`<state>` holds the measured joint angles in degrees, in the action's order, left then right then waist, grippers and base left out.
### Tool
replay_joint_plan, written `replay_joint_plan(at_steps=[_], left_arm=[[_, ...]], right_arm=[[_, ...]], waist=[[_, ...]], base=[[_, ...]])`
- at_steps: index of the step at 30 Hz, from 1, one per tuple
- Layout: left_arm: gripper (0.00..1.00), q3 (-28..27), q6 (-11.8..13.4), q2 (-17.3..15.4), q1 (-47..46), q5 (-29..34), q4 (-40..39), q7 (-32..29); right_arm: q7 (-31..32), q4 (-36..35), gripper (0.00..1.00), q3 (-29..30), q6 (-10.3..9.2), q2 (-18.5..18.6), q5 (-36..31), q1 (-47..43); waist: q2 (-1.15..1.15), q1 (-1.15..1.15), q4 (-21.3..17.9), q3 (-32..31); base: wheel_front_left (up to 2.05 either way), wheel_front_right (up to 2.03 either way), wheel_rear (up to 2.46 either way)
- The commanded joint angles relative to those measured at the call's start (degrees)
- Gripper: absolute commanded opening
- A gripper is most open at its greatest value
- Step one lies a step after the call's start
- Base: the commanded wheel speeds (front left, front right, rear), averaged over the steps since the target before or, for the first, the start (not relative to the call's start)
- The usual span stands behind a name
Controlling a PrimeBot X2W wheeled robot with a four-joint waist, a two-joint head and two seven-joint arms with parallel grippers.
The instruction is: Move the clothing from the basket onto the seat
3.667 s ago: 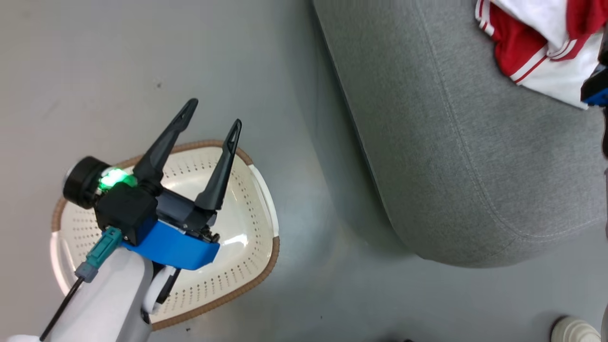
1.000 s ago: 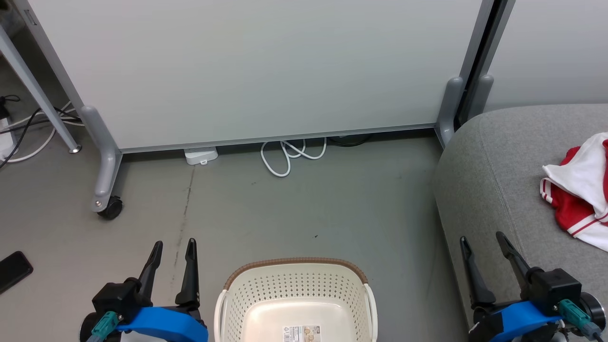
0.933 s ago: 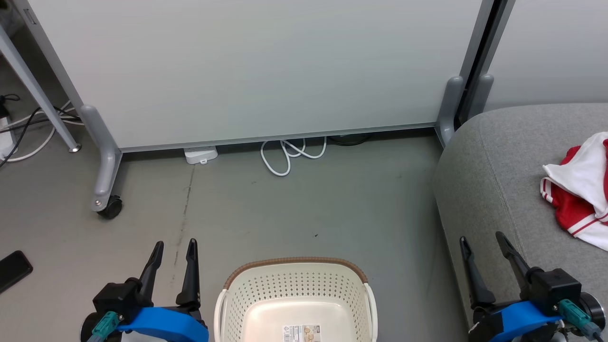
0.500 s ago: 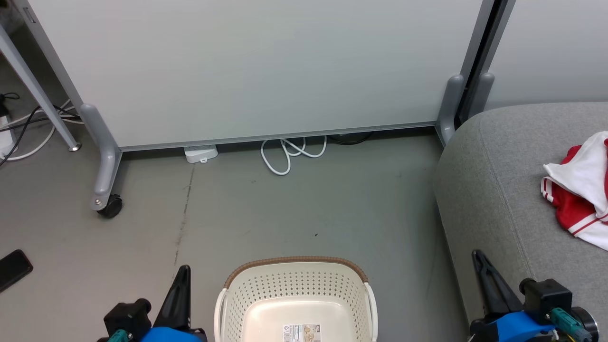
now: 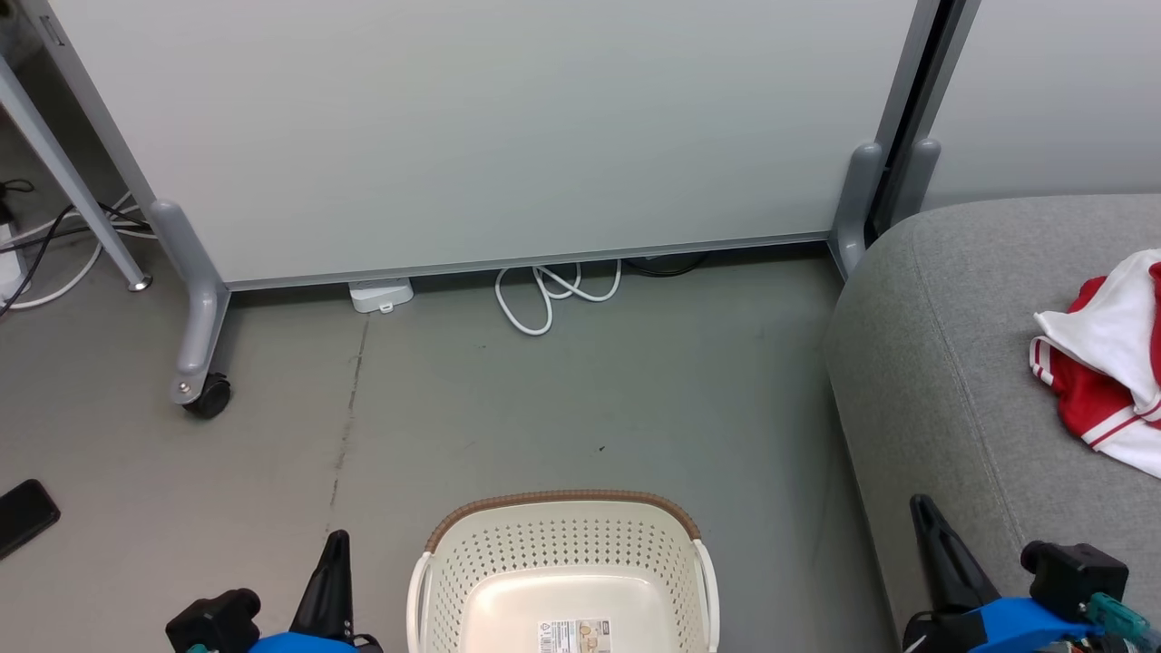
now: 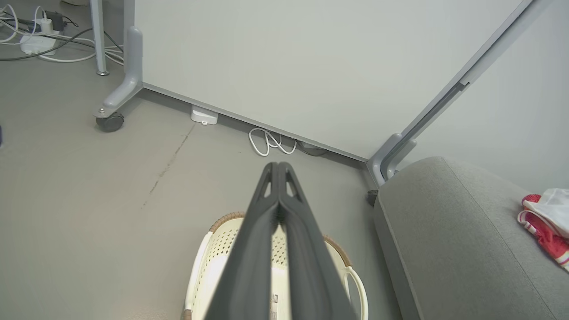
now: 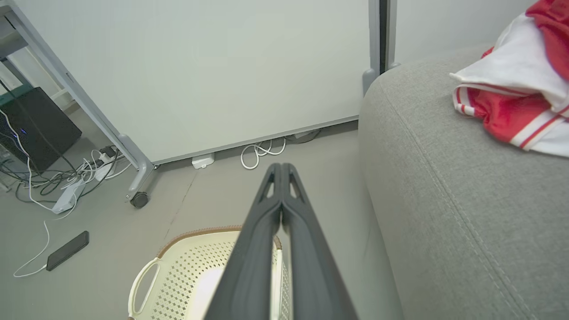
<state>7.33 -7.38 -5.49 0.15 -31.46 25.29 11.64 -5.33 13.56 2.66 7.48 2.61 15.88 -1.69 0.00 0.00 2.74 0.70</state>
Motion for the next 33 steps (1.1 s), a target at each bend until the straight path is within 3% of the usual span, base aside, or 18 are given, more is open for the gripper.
replay_joint_plan(at_steps=[1, 33], left_arm=[[0.0, -0.75, -0.02, -0.17, -1.73, -1.77, -1.27, -0.43], [0.0, -6.11, -0.07, 0.93, -3.83, -25.46, -5.41, -7.56]], right_arm=[[0.28, -0.83, 0.0, 0.28, 0.01, 0.13, 2.27, 1.5], [4.9, -0.43, 0.0, 1.73, 0.01, 0.23, 32.05, 4.32]], waist=[[0.0, 0.0, -0.02, -0.01], [0.0, 0.0, -0.79, -0.15]], base=[[0.0, 0.0, 0.0], [0.0, 0.0, 0.0]])
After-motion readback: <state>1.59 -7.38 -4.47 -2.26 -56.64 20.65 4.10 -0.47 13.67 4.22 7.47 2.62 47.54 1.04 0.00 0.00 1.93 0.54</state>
